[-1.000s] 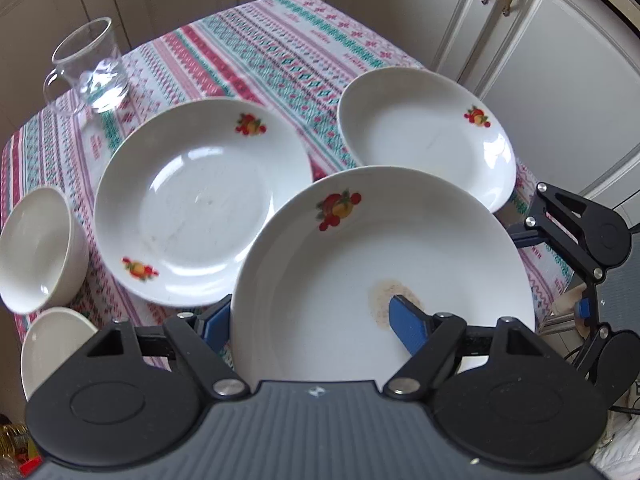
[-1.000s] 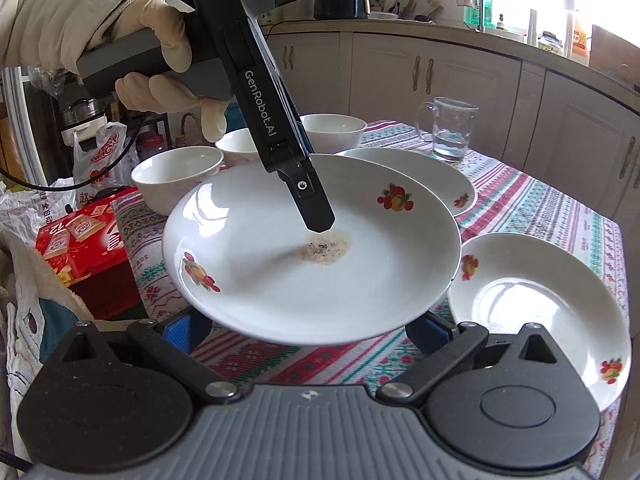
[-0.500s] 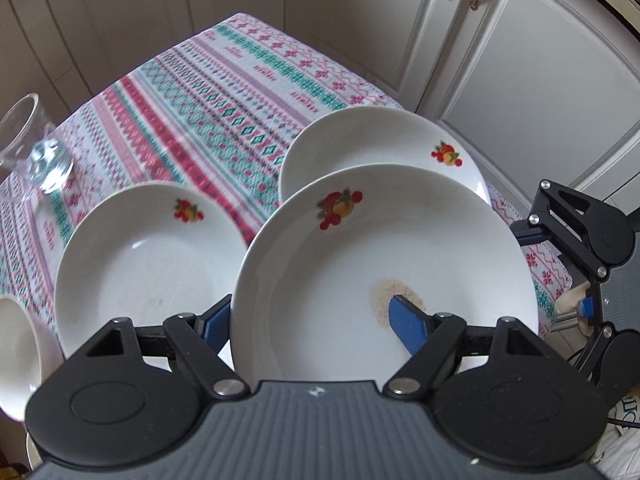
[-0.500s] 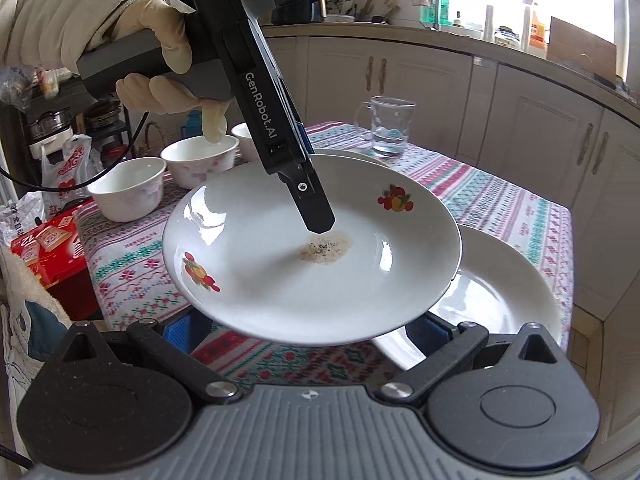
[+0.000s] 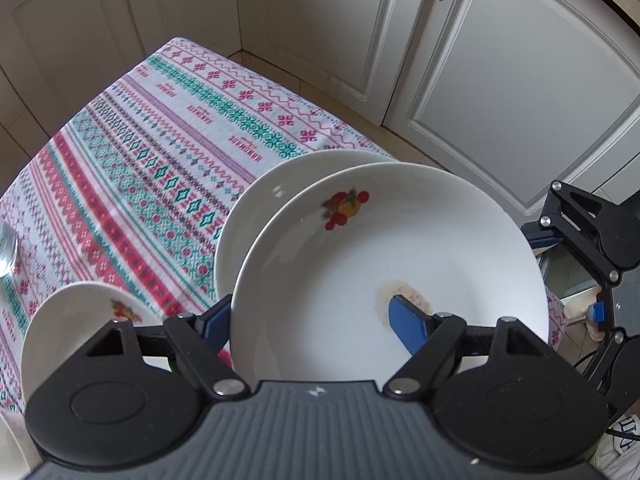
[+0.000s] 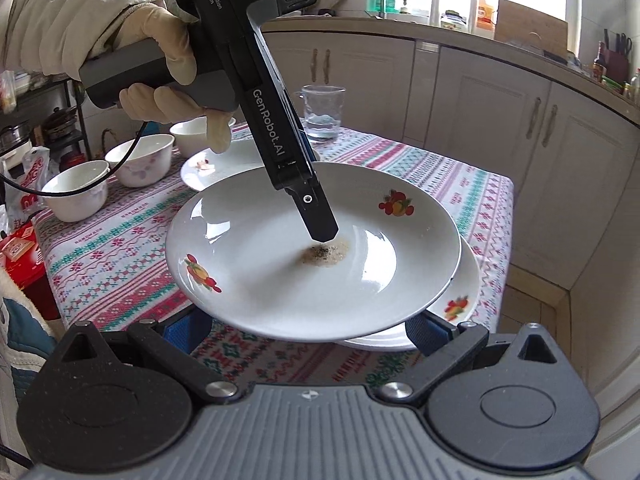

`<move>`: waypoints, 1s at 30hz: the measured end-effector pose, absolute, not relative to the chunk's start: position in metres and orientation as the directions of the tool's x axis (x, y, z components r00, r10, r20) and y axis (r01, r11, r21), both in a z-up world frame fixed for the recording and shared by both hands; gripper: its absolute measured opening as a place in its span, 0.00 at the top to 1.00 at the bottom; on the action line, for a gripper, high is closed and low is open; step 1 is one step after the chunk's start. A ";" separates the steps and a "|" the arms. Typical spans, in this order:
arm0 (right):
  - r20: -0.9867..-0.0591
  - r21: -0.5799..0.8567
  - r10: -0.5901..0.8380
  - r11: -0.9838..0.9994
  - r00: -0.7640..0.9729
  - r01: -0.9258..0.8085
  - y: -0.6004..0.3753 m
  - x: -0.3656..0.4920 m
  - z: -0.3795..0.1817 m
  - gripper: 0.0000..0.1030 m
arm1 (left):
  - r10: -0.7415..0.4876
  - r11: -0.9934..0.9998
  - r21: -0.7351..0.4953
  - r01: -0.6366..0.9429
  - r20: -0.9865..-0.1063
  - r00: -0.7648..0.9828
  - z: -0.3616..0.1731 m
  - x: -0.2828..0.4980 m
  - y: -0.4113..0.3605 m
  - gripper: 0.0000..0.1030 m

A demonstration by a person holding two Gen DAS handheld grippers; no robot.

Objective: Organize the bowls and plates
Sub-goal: 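Lower the stained plate with the left tool onto the other plate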

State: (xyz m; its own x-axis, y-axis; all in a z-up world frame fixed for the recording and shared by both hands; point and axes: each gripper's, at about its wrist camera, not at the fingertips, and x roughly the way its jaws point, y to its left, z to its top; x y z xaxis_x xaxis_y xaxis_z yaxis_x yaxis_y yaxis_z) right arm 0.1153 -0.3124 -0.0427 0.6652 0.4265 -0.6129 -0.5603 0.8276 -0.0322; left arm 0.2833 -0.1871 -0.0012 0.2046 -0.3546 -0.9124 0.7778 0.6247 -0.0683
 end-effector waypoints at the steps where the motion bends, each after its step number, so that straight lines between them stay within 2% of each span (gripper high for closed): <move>1: -0.613 -0.031 0.424 0.830 0.667 -0.556 -0.314 0.116 -0.043 0.00 | -0.354 0.621 -0.068 0.780 -0.913 0.203 -0.002 0.284 -0.190 0.22; 30: -0.656 0.046 0.379 0.883 0.653 -0.467 -0.325 0.131 -0.047 0.00 | -0.385 0.612 -0.121 0.781 -0.909 0.160 -0.029 0.312 -0.205 0.22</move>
